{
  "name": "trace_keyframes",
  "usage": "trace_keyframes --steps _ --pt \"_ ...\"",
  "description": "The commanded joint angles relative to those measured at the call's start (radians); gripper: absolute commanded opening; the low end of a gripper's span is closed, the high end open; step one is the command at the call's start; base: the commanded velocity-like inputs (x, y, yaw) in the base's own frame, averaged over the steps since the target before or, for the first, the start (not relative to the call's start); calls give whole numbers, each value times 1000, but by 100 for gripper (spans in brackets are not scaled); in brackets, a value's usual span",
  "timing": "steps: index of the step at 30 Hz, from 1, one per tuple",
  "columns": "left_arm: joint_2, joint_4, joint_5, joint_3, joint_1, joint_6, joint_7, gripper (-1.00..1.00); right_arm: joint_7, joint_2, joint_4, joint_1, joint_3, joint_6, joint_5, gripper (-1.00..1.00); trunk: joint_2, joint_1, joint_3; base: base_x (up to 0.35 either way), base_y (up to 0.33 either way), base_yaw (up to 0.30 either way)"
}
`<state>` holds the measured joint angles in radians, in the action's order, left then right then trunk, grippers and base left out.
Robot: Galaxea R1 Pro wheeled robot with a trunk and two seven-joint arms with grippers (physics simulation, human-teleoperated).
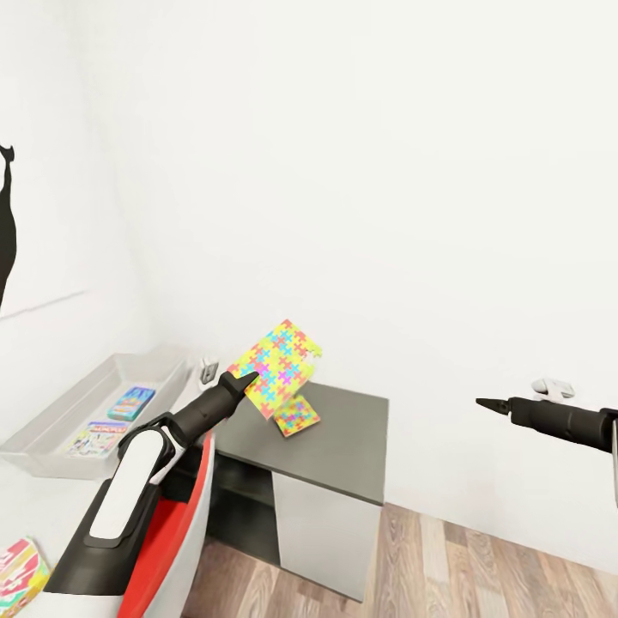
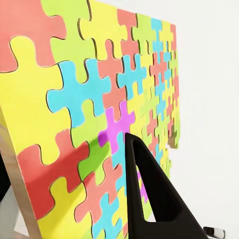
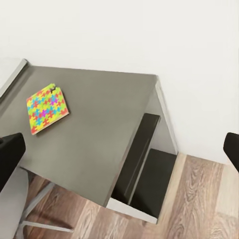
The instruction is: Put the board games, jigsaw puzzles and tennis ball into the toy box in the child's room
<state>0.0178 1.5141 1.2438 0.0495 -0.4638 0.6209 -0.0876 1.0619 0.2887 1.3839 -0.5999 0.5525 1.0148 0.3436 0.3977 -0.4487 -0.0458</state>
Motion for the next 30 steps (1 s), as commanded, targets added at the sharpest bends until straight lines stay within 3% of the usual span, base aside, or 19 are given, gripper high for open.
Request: trace_keyframes --steps 1,19,30 --pt "1 1 11 1 -1 2 -9 -100 10 0 2 -1 1 5 10 100 2 -1 -2 335 -2 0" --pt "1 1 12 1 0 -1 -7 -100 10 1 7 2 1 5 9 100 2 -1 -2 334 0 0" --pt "1 2 13 -1 2 -5 -5 -100 10 1 7 2 1 5 10 100 2 -1 -2 97 0 0"
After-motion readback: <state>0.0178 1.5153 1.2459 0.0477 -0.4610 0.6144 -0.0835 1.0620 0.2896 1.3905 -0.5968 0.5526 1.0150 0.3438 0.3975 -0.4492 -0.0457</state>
